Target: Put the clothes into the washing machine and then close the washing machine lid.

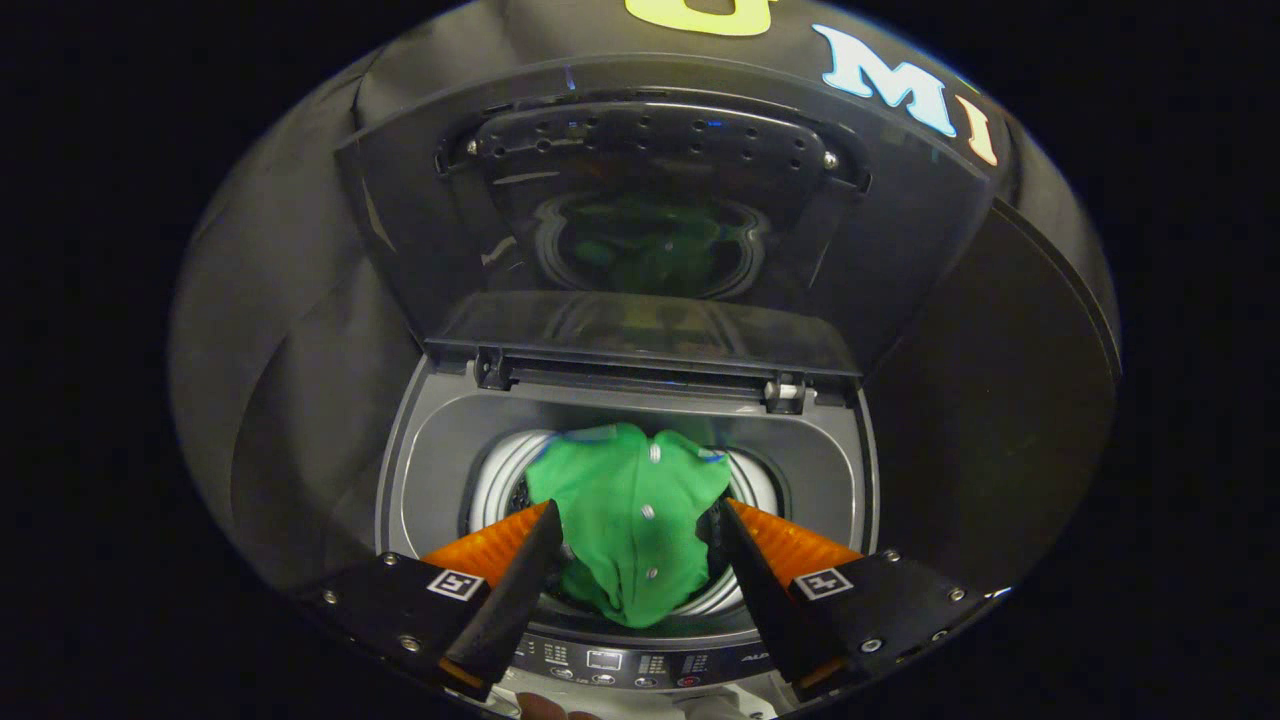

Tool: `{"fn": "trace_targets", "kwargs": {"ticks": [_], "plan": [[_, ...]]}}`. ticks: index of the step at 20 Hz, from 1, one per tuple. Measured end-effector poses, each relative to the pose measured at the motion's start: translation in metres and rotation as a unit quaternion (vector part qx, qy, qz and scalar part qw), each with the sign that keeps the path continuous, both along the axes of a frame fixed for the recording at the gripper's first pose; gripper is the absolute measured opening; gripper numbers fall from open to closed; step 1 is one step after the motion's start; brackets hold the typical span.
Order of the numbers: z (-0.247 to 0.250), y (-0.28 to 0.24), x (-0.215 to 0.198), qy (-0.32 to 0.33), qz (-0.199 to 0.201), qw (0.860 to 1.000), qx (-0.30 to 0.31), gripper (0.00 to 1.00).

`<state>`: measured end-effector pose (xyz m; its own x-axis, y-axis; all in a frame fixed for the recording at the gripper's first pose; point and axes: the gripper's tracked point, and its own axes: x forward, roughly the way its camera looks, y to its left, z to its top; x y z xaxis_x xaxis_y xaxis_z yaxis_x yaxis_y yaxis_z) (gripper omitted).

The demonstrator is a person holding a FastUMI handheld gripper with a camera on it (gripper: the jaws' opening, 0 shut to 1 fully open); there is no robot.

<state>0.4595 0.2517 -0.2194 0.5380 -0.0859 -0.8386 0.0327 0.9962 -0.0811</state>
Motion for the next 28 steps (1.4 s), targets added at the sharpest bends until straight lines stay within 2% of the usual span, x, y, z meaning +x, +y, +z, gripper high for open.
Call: {"fn": "trace_targets", "kwargs": {"ticks": [5, 8, 15, 21, 28], "plan": [[0.001, 0.002, 0.001, -0.003, 0.009, 1.0, -0.007, 0.97], [0.018, 0.005, 0.004, -0.015, 0.006, 1.0, -0.015, 0.97], [0.097, 0.026, 0.015, -0.099, 0.014, 0.995, -0.025, 0.97], [0.176, 0.035, 0.022, -0.171, -0.006, 0.985, -0.015, 0.96], [0.233, 0.018, 0.048, -0.223, -0.026, 0.974, -0.029, 0.96]]}}
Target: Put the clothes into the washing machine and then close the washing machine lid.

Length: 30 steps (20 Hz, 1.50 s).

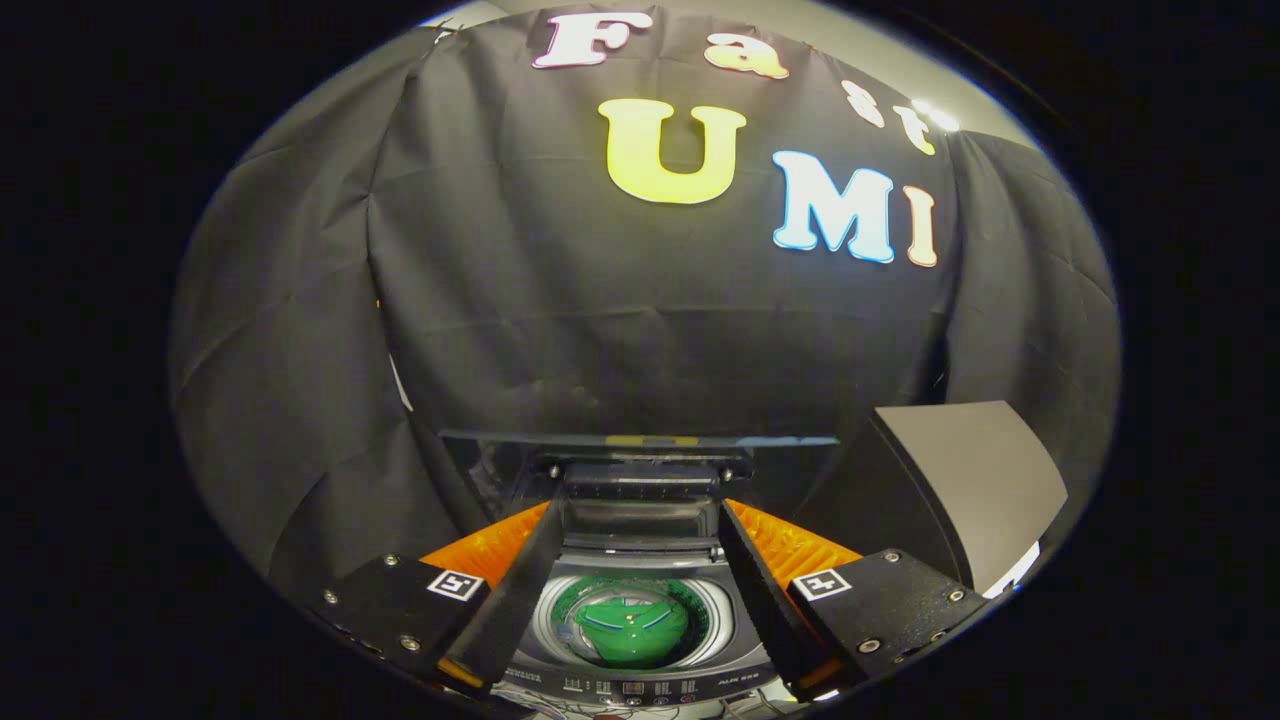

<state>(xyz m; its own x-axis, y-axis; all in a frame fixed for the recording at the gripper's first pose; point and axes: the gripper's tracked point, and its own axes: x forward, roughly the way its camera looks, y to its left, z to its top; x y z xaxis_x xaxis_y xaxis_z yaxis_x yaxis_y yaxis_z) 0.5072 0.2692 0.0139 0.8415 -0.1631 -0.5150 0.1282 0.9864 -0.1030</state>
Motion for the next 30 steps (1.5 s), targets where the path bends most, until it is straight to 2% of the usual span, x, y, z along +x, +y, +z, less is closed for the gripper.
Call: {"fn": "trace_targets", "kwargs": {"ticks": [8, 13, 18, 23, 30], "plan": [[0.017, -0.033, 0.057, -0.012, -0.009, 1.0, -0.004, 0.96], [-0.003, -0.054, 0.098, 0.015, -0.018, 0.999, -0.031, 0.96], [-0.022, -0.056, 0.137, 0.032, -0.013, 0.999, -0.011, 0.96], [-0.043, -0.064, 0.155, 0.059, -0.006, 0.998, -0.013, 0.96], [-0.072, -0.06, 0.159, 0.089, -0.001, 0.996, 0.014, 0.96]]}}
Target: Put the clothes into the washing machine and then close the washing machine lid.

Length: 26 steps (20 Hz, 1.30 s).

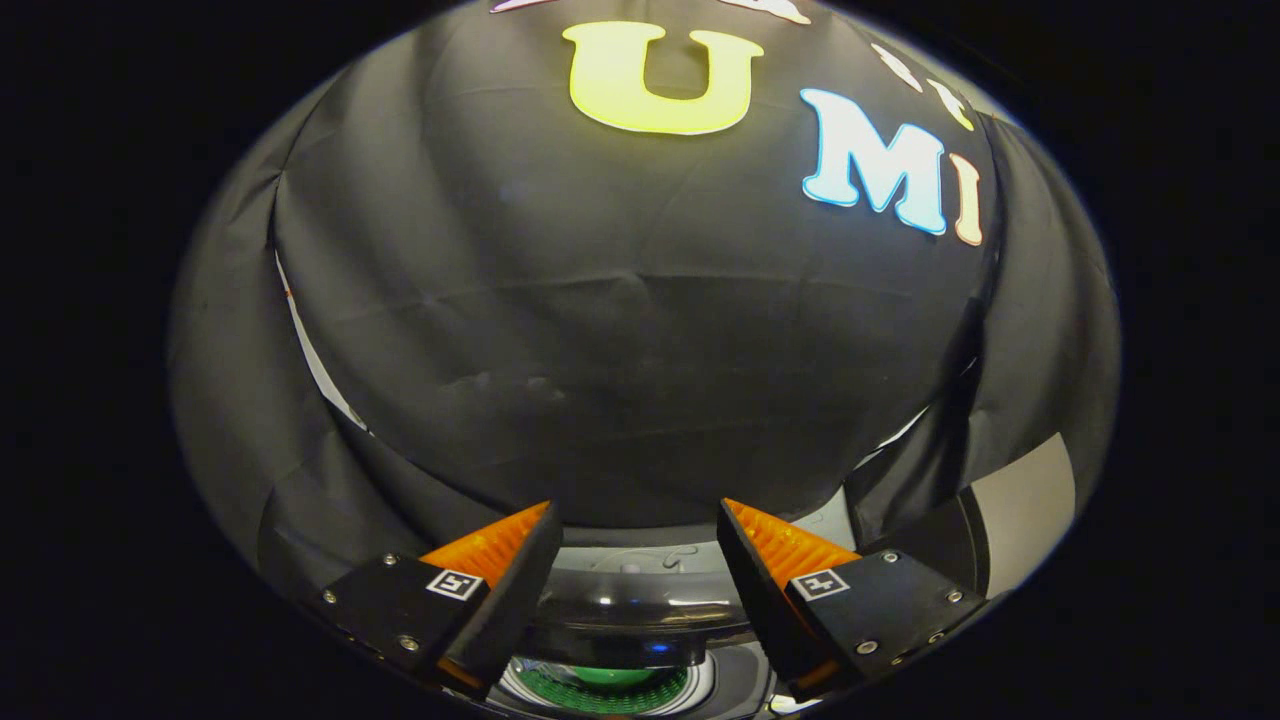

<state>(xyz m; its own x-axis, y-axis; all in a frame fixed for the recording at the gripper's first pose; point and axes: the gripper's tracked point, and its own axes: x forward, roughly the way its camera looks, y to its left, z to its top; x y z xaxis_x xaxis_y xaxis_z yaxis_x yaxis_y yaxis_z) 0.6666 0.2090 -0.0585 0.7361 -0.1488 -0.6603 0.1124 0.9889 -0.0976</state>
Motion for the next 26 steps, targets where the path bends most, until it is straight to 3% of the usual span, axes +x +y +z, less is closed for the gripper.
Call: {"fn": "trace_targets", "kwargs": {"ticks": [6, 14, 21, 26], "plan": [[-0.011, -0.002, -0.006, 0.004, -0.017, 0.999, 0.036, 0.95], [-0.009, 0.004, -0.013, 0.01, -0.003, 0.999, 0.041, 0.96], [-0.003, 0.003, -0.004, -0.053, 0.002, 0.998, 0.035, 0.97], [-0.004, 0.001, -0.003, -0.052, 0.006, 0.998, 0.035, 0.96]]}}
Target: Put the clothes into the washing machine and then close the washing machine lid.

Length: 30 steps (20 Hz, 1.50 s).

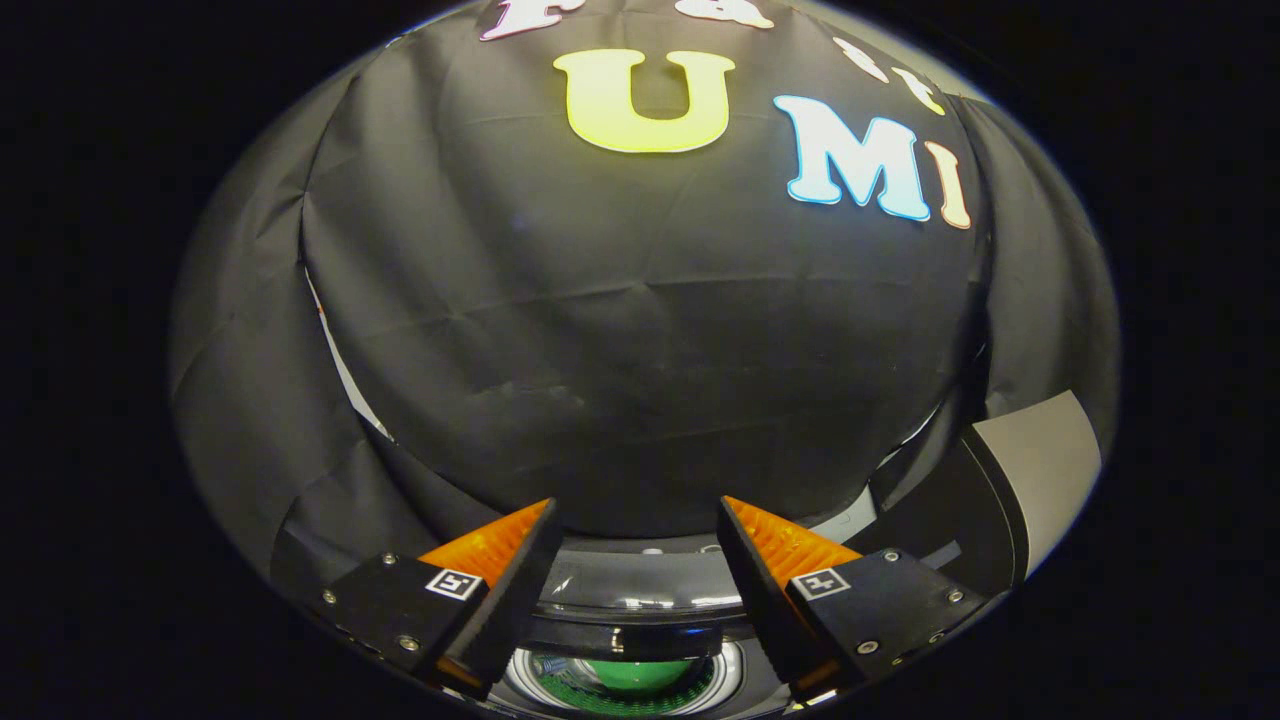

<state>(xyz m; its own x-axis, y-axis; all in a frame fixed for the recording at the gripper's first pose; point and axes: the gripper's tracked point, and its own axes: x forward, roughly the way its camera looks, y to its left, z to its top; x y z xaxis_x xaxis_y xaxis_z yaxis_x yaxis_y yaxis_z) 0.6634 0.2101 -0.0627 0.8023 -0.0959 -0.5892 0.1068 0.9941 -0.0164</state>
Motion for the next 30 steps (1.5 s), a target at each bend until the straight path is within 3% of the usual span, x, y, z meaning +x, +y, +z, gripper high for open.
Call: {"fn": "trace_targets", "kwargs": {"ticks": [30], "plan": [[0.014, -0.02, 0.008, -0.007, -0.015, 1.0, -0.009, 0.95]]}}
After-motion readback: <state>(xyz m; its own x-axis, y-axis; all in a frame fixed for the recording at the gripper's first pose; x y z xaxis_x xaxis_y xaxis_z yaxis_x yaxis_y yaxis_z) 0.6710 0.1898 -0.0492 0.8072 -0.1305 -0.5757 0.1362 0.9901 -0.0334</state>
